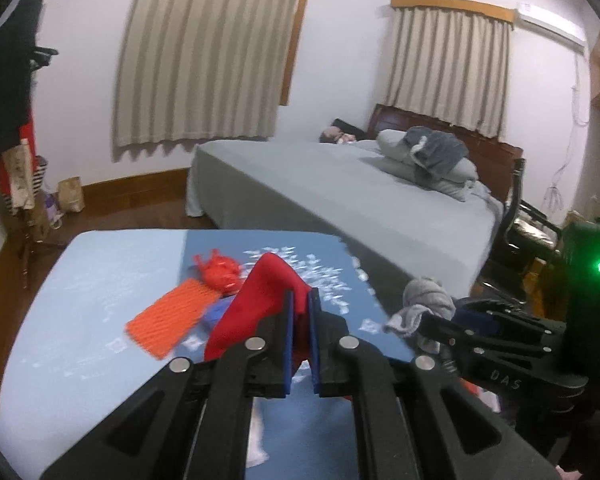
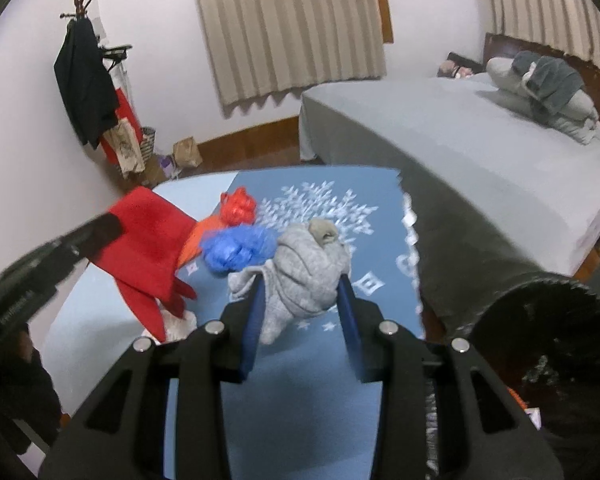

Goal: Collect trash
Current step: 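Carry the red glove and grey sock over the bin and release them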

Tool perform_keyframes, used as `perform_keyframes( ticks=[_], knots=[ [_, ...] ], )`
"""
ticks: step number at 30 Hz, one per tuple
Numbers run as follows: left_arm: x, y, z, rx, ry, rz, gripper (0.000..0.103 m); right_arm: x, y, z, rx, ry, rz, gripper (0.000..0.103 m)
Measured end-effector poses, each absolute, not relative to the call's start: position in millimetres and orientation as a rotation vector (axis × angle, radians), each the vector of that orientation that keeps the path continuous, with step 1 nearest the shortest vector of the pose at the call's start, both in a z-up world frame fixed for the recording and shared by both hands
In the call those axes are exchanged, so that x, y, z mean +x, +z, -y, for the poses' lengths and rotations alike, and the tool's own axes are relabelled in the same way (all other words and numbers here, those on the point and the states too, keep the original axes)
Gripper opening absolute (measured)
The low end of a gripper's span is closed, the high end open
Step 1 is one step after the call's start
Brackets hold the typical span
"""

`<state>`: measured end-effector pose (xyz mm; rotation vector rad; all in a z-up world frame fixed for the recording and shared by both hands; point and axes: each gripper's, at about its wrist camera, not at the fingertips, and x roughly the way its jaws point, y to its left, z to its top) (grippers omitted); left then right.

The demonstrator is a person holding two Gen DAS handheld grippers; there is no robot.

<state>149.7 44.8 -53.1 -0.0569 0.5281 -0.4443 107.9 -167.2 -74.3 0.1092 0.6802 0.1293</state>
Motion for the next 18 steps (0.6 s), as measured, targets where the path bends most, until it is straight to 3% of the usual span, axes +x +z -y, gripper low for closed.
perform_keyframes(
  ticks=[18],
  knots=[
    [116,-53,102,0.013,-0.702,-0.552,0.007,28,-51,285,0.138,-0.146,-0.624,0.035]
  ],
)
